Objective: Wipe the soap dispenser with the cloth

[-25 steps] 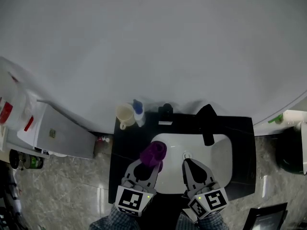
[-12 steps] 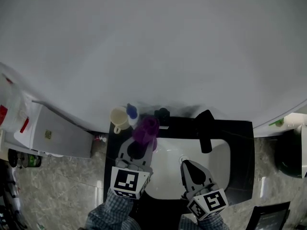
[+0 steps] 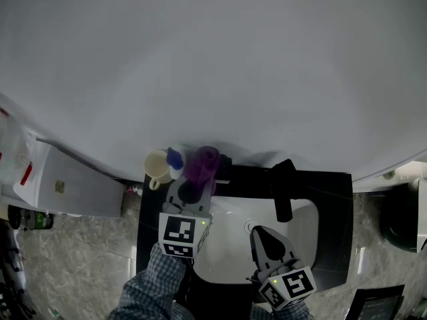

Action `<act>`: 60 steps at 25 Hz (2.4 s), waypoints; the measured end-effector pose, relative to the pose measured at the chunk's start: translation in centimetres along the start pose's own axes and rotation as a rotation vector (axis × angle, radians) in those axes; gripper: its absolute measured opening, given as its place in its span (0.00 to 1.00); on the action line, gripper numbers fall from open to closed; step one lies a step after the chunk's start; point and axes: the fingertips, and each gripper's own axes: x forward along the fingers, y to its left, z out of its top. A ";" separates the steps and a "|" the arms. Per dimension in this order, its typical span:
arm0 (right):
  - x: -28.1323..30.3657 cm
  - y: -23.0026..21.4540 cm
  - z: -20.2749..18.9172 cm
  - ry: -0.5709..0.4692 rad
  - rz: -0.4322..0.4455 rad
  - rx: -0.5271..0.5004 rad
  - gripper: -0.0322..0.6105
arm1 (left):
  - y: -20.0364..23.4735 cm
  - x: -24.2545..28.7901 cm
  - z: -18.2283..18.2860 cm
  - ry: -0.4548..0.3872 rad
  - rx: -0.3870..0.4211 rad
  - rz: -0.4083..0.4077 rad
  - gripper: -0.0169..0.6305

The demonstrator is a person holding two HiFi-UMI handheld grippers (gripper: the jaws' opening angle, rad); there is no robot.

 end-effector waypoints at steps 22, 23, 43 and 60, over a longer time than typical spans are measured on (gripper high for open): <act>0.0 -1.9 -2.1 0.035 -0.024 0.046 0.09 | 1.9 2.3 -6.2 0.132 0.010 0.106 0.12; 0.0 -2.0 -2.1 0.035 -0.027 0.049 0.09 | 1.9 2.5 -6.5 0.141 0.008 0.105 0.12; -0.1 -1.6 -2.6 0.046 -0.013 0.061 0.09 | 0.4 -1.5 -3.5 0.094 -0.034 0.127 0.12; -0.7 -1.7 -2.9 0.045 -0.022 0.071 0.09 | -2.0 1.1 -0.9 -0.001 0.048 0.023 0.12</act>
